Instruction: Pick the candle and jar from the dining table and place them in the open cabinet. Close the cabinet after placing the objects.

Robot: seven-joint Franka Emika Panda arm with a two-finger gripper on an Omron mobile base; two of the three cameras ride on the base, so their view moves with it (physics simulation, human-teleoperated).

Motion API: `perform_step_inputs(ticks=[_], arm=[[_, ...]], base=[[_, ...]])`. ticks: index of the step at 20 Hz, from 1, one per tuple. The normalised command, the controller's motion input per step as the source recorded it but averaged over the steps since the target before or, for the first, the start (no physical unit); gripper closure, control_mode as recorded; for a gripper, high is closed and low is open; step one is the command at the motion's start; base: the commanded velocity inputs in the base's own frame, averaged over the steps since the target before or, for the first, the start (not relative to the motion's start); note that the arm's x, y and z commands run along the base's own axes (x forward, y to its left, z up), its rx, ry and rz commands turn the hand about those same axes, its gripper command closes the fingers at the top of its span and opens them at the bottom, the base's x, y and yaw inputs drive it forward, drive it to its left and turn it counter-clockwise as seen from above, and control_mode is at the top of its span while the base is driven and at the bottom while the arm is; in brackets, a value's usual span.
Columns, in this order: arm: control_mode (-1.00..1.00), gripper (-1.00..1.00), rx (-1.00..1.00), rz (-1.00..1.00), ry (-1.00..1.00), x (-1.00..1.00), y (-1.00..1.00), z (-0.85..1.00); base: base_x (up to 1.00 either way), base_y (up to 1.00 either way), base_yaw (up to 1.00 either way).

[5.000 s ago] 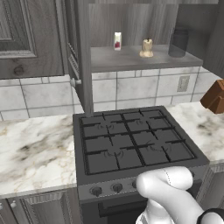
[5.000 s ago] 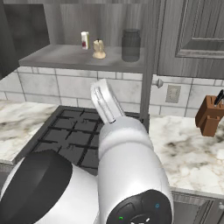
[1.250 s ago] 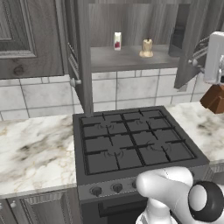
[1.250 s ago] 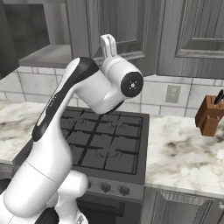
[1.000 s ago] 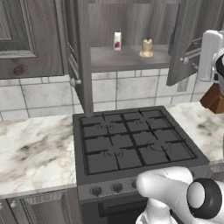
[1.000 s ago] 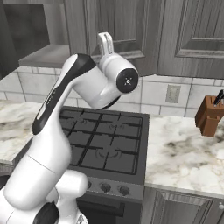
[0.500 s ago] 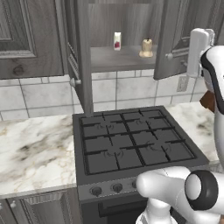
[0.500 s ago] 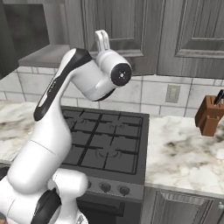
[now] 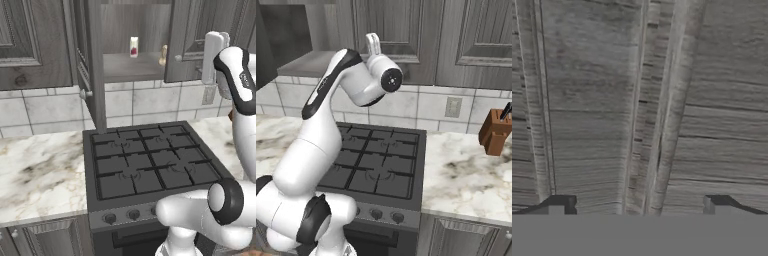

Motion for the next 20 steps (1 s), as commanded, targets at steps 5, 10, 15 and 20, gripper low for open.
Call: perform_step_inputs(ticks=[5, 10, 15, 20], arm=[[-1.0, -1.0, 0.0, 0.0, 0.0, 0.49, 0.1, -0.02], [-1.0, -1.0, 0.0, -0.02, 0.0, 0.21, 0.08, 0.0], [-1.0, -1.0, 0.0, -0.05, -0.06, 0.05, 0.1, 0.0], [-1.0, -1.0, 0.0, -0.13, -0.14, -0.73, 0.08, 0.06]], base=[[0.0, 0.0, 0.0], [0.0, 0.0, 0.0], [0.0, 0.0, 0.0], [0.0, 0.0, 0.0]])
